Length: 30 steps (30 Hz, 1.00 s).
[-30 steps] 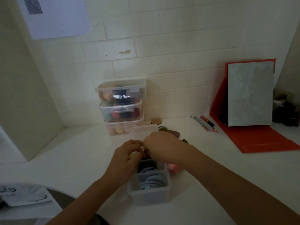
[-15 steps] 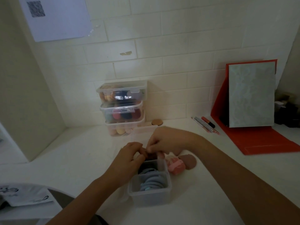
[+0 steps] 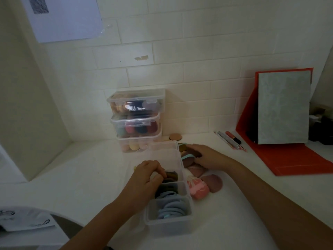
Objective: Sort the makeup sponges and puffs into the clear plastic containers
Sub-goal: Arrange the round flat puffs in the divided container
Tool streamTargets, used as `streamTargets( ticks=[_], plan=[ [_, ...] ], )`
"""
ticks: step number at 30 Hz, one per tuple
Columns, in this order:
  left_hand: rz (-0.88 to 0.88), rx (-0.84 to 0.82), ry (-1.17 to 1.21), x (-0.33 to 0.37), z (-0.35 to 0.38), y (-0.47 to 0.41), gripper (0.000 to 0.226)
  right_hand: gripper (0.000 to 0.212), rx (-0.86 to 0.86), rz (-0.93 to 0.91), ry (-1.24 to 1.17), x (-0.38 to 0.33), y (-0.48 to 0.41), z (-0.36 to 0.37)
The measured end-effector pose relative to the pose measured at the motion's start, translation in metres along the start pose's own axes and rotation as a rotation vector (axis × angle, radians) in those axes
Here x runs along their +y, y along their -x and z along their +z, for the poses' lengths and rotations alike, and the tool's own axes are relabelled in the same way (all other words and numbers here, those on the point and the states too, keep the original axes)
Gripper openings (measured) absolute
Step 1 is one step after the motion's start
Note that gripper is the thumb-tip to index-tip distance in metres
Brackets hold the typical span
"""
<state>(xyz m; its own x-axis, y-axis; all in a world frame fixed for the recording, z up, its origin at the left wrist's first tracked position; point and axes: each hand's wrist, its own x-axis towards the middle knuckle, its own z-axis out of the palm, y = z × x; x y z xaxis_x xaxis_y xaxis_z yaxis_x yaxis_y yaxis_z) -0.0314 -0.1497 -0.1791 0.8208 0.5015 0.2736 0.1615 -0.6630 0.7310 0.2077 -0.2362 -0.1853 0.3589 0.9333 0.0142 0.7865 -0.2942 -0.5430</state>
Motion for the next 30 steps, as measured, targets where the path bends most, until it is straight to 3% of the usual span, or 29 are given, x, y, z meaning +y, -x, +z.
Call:
streamTargets(
  ticks=[8, 13, 17, 20, 25, 30],
  plan=[
    [-0.009, 0.010, 0.008, -0.001, 0.001, 0.000, 0.040, 0.030, 0.134, -0.052, 0.080, 0.004, 0.002, -0.006],
    [-0.015, 0.016, 0.016, 0.000, 0.001, 0.001, 0.035, 0.025, 0.177, 0.074, 0.158, 0.003, 0.003, -0.021],
    [-0.018, 0.025, 0.004, 0.006, 0.001, 0.003, 0.028, 0.026, 0.384, 0.166, 0.242, -0.004, 0.008, -0.038],
    [-0.016, 0.029, -0.013, 0.009, 0.001, 0.004, 0.023, 0.023, 0.543, 0.100, 0.170, -0.018, 0.013, -0.050],
    [0.001, 0.047, -0.026, 0.012, 0.001, 0.006, 0.032, 0.010, 0.367, -0.105, -0.219, -0.062, 0.028, -0.055],
    [0.010, 0.069, -0.070, 0.011, -0.004, 0.012, 0.036, 0.016, 0.286, -0.216, -0.195, -0.094, 0.039, -0.035]
  ],
)
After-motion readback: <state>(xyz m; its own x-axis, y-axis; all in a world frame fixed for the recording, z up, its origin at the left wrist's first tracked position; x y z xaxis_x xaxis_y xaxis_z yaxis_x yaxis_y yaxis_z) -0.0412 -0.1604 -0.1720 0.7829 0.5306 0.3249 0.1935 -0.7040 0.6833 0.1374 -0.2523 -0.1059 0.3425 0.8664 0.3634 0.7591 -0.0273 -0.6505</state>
